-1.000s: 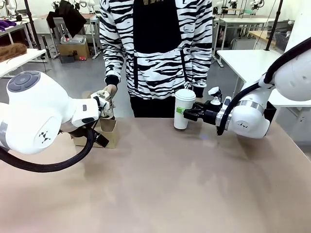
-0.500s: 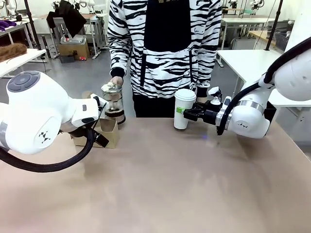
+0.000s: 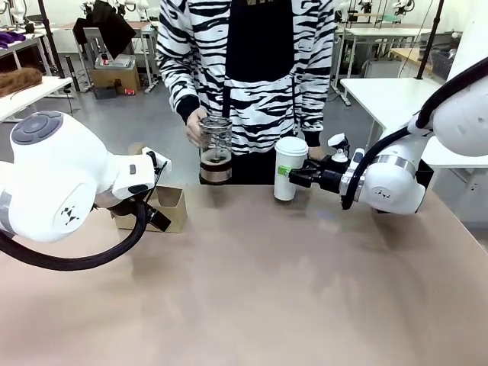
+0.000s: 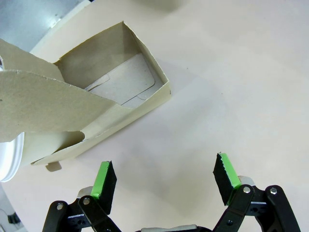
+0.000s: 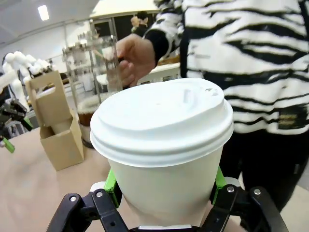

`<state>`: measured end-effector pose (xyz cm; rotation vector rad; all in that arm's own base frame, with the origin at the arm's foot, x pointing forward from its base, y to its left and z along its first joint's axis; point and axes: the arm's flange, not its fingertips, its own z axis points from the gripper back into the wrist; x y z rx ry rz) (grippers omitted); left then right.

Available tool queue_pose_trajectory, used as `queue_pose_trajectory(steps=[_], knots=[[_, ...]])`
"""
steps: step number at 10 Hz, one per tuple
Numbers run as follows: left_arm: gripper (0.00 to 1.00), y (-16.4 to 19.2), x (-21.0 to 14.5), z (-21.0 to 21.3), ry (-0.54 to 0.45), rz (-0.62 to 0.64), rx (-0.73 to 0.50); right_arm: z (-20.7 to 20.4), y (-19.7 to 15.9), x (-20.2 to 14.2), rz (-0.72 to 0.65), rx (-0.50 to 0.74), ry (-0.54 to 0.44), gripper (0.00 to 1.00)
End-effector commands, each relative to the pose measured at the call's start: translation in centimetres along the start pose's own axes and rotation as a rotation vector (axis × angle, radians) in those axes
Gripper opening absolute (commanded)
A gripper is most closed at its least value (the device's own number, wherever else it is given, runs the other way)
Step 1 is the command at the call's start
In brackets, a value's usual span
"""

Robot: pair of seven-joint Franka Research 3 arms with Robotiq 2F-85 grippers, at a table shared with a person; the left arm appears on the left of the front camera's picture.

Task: Pour a drink into a cup and package it in a carrier.
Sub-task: When a person places the Paper Cup Lid on the 600 ml Paper Cup , lift the 600 ml Paper Cup.

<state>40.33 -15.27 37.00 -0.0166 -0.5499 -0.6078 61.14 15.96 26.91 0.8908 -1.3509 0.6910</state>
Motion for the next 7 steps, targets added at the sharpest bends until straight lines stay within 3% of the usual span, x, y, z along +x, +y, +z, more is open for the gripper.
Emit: queue_pose_trajectory(steps=[1,7], knots=[[1.00,0.1,0.0,0.0,-0.002,0.003,-0.003,1.0,-0.2,5.7,0.002,-0.011,0.018,0.81],[1.00,0.1,0.0,0.0,-0.002,0.003,-0.003,9.4,5.5,23.9,0.083,-0.014,0.017,0.81]])
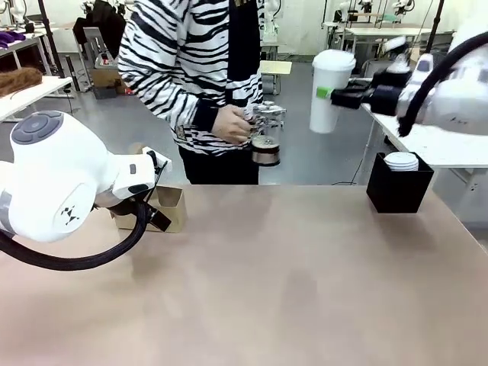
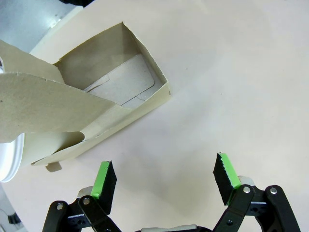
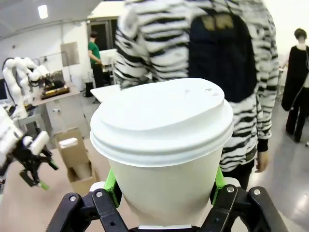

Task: Pour a drink into a cup and package it in a carrier.
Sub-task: When a person places the Paper Cup Lid on the 600 ml Paper Cup , lift the 600 ml Paper Cup, then position the Cup Carrier in the center of the table.

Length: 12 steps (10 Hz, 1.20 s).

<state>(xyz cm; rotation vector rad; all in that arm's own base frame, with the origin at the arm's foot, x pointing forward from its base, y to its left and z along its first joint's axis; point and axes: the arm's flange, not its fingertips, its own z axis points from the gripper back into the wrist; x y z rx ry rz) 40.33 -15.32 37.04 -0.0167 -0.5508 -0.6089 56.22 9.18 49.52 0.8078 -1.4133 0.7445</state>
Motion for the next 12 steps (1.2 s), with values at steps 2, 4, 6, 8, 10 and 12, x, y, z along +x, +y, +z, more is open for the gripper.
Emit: queue_pose_trajectory(steps=[2,4,6,8,10,12], knots=[[1.00,0.1,-0.1,0.0,-0.001,0.004,-0.003,3.0,3.7,6.3,0.020,0.037,0.003,0.81],[1.00,0.1,-0.1,0.0,-0.001,0.004,-0.003,4.8,5.3,9.7,0.035,0.038,-0.012,0.81],[1.00,0.1,-0.1,0.0,-0.001,0.004,-0.003,5.8,5.6,10.6,0.026,0.073,-0.057,0.81],[1.00,0.1,-0.1,0.0,-0.001,0.004,-0.003,4.5,5.4,10.5,0.066,0.030,-0.037,0.81],[1.00,0.1,-0.1,0.0,-0.001,0.004,-0.003,4.5,5.4,10.5,0.066,0.030,-0.037,0.81],[1.00,0.1,-0.1,0.0,-0.001,0.004,-0.003,4.5,5.4,10.5,0.066,0.030,-0.037,0.81]])
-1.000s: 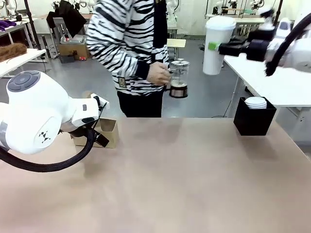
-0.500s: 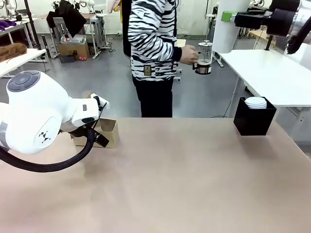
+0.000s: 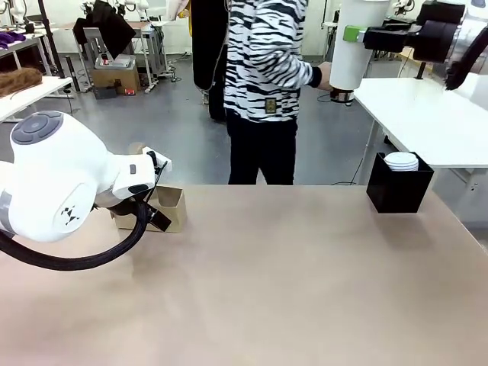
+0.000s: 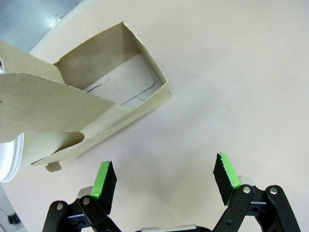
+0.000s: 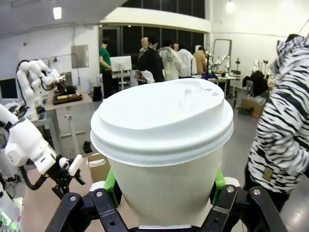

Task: Pour a drink into a cup and package it in a carrier.
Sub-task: Position the Cup Carrier in the center of the table.

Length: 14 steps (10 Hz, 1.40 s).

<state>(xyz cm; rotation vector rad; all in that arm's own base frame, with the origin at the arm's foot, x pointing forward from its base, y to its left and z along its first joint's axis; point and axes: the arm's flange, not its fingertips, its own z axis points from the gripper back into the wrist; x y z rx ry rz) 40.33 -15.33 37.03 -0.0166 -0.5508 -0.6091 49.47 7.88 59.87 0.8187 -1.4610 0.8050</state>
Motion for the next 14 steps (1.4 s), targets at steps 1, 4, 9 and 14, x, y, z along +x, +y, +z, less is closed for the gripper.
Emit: queue_pose_trajectory(steps=[1,4,9,14], knots=[[1.00,0.1,-0.1,0.0,-0.001,0.004,-0.003,-0.1,0.0,0.3,0.011,-0.009,-0.002,0.81],[1.00,0.1,-0.1,0.0,-0.001,0.004,-0.003,-0.1,0.0,0.3,0.011,-0.009,-0.002,0.81],[1.00,-0.2,2.0,8.5,-0.002,0.077,-0.050,-0.1,0.0,0.3,0.011,-0.009,-0.002,0.81],[1.00,4.2,8.8,18.1,0.047,0.228,0.002,-0.1,0.0,0.3,0.011,-0.009,-0.002,0.81]])
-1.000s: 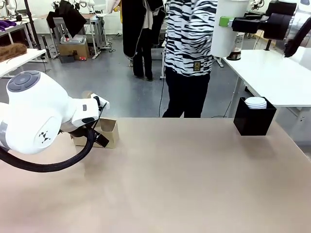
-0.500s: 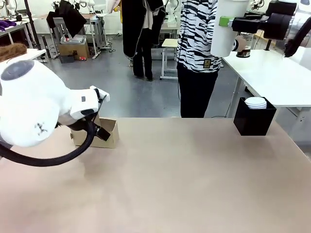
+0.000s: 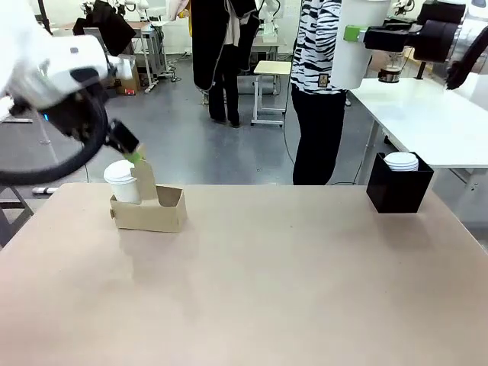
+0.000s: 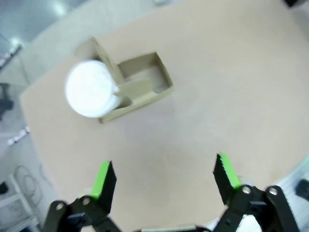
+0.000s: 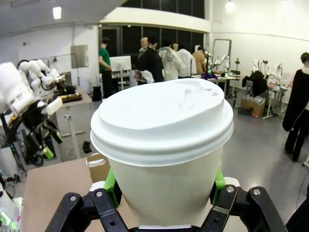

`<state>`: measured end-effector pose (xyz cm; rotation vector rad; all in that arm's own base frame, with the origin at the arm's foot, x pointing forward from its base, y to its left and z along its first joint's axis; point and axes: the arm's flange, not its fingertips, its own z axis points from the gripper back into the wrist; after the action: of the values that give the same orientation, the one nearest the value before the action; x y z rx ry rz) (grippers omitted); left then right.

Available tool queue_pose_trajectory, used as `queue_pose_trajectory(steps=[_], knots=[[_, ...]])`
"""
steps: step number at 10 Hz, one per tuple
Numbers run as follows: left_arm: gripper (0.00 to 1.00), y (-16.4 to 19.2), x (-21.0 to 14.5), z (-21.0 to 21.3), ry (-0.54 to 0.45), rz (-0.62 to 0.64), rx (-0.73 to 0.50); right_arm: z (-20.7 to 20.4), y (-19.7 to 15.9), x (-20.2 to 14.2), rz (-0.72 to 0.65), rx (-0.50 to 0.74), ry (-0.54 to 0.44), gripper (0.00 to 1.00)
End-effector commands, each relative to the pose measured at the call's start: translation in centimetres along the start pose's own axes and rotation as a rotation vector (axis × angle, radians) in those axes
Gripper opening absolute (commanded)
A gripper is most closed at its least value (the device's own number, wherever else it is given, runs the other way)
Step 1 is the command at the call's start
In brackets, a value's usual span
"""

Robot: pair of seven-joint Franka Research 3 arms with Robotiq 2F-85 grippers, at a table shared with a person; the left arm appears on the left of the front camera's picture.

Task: Pour a drink into a cup and package it in a carrier.
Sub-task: Position the Cup Carrier in the center of the table.

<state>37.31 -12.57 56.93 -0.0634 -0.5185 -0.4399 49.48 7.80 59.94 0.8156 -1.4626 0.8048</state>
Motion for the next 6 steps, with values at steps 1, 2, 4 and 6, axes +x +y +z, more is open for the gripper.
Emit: queue_pose_trajectory(steps=[1,2,4,6], knots=[[1.00,0.9,4.3,-1.1,0.046,0.077,0.022,-0.2,0.1,0.2,0.009,-0.007,-0.002,0.81],[1.00,1.7,6.2,-1.9,0.083,0.104,0.029,-0.2,0.1,0.2,0.009,-0.007,-0.002,0.81],[1.00,3.5,10.2,-4.9,0.154,0.169,0.038,-0.2,0.1,0.2,0.009,-0.007,-0.002,0.81],[1.00,4.0,12.3,-7.3,0.202,0.217,0.060,-0.2,0.1,0.2,0.009,-0.007,-0.002,0.81]])
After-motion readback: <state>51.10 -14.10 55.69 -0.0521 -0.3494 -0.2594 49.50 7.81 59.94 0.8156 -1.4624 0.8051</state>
